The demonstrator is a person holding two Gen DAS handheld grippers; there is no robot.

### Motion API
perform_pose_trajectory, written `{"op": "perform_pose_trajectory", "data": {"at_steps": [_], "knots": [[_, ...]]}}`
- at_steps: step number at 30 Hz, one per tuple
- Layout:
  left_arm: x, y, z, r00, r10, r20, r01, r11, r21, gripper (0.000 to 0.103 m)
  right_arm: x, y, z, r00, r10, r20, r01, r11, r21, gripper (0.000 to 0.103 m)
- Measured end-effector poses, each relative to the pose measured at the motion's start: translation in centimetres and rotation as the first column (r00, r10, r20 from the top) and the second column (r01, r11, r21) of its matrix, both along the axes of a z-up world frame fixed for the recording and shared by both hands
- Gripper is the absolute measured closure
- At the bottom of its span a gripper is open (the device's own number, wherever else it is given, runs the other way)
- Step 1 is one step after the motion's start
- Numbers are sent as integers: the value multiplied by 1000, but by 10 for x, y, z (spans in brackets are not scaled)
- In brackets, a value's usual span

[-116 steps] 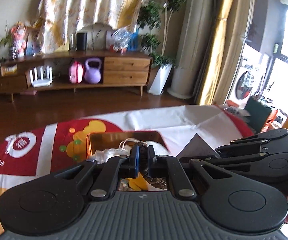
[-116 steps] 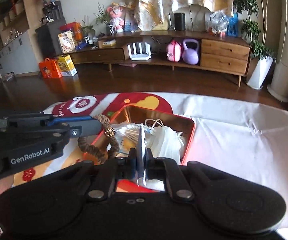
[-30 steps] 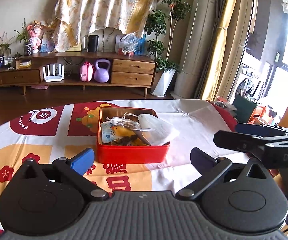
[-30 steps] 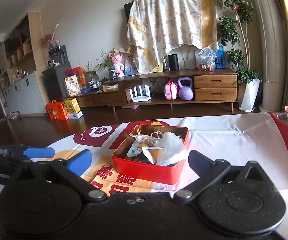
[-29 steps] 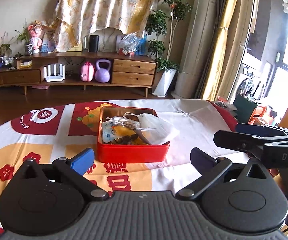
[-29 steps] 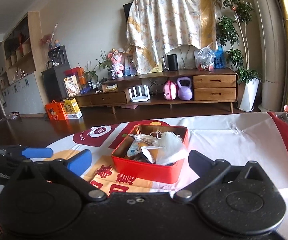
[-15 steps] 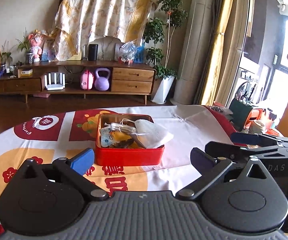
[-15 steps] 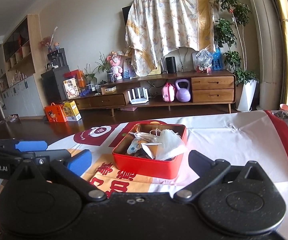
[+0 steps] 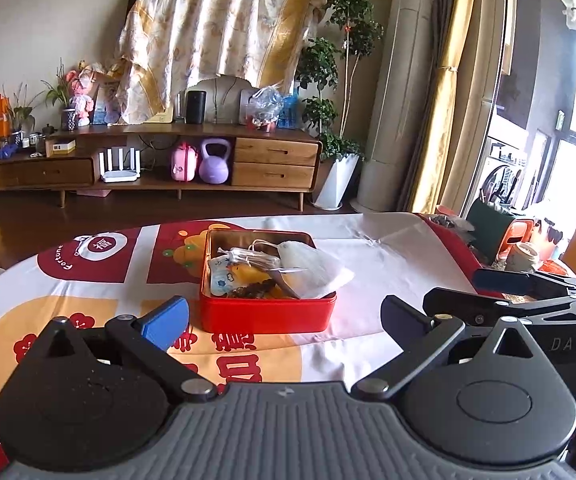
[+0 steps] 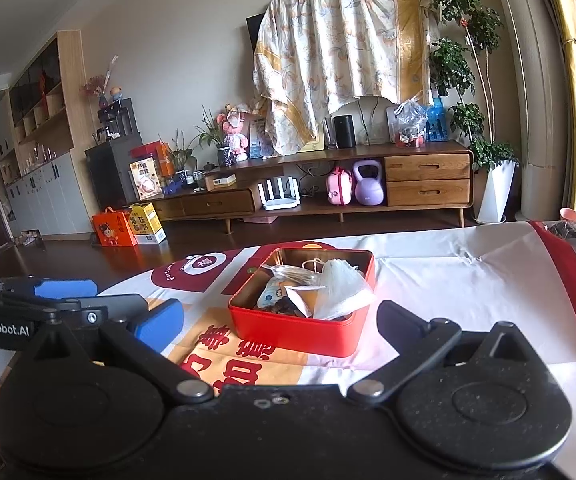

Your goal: Organize soft objects

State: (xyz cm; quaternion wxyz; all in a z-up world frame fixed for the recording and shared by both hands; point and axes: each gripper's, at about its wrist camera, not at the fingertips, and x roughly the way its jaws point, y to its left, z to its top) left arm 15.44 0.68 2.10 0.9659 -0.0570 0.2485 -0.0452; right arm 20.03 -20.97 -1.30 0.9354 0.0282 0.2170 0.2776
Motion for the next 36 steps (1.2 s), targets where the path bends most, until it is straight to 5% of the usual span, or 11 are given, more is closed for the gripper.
{"op": "perform_pose_trajectory", "data": {"at_steps": [36], "knots": [[-7, -2, 4, 1000, 17, 20, -18, 999, 30, 0, -4, 0, 7, 1000, 7, 0, -7, 1000, -3, 0]]}}
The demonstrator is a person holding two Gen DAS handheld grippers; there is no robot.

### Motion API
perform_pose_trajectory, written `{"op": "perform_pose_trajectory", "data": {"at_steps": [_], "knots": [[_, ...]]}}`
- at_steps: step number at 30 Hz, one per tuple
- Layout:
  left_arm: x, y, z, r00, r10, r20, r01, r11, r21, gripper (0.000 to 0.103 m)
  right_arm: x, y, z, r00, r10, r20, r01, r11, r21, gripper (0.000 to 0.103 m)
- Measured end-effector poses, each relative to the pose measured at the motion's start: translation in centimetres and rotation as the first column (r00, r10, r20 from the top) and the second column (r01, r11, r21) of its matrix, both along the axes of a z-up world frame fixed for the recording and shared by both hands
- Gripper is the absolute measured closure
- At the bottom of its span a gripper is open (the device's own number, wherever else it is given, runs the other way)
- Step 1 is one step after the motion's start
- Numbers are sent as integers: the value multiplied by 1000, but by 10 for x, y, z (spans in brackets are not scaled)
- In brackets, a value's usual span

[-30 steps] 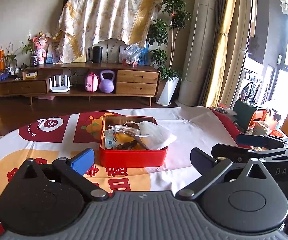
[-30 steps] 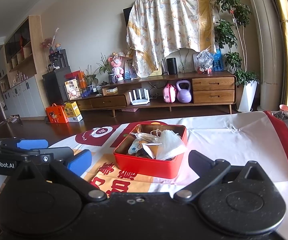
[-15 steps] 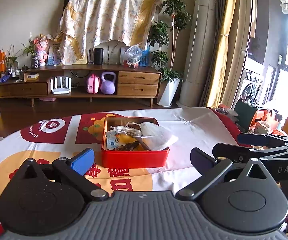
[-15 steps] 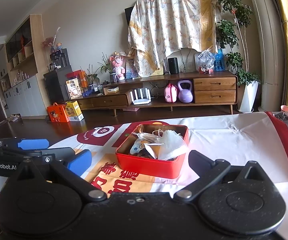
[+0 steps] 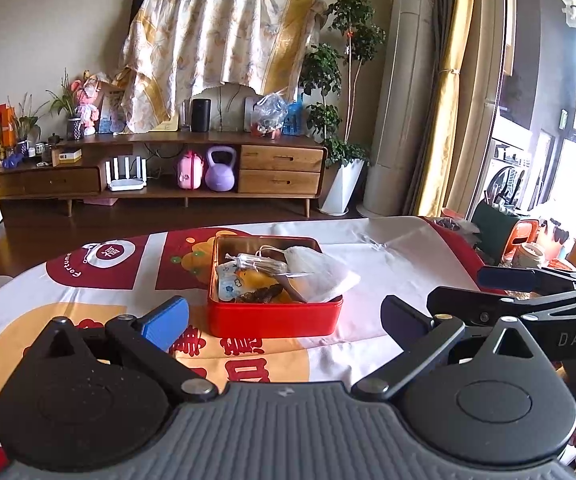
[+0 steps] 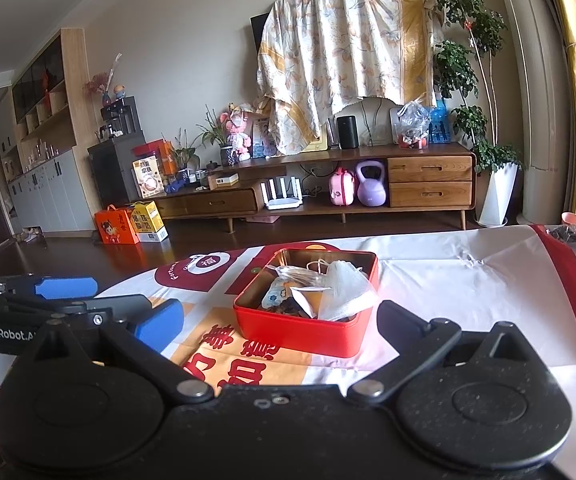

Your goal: Organize soft objects

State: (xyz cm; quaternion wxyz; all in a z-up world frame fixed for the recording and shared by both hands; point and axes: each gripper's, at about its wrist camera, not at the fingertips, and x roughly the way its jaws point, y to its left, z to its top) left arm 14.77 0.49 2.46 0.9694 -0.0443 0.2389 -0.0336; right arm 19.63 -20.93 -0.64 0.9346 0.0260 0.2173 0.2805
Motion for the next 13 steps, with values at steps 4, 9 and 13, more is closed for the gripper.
{"op": "perform_pose_trajectory", "data": {"at_steps": [4, 9, 13], "knots": [[-1, 0, 0, 1000, 5, 5, -5, 1000, 6, 0, -1, 0, 0, 1000, 0, 0, 0, 1000, 0, 0], [-2, 0, -1, 1000, 5, 1, -5, 1000, -1, 0, 0, 0, 0, 1000, -2, 0, 2, 1000, -1, 0], [-1, 0, -2, 1000, 6, -2, -6, 1000, -4, 0, 0, 0, 0, 1000, -1, -1, 1, 1000, -2, 0]]}}
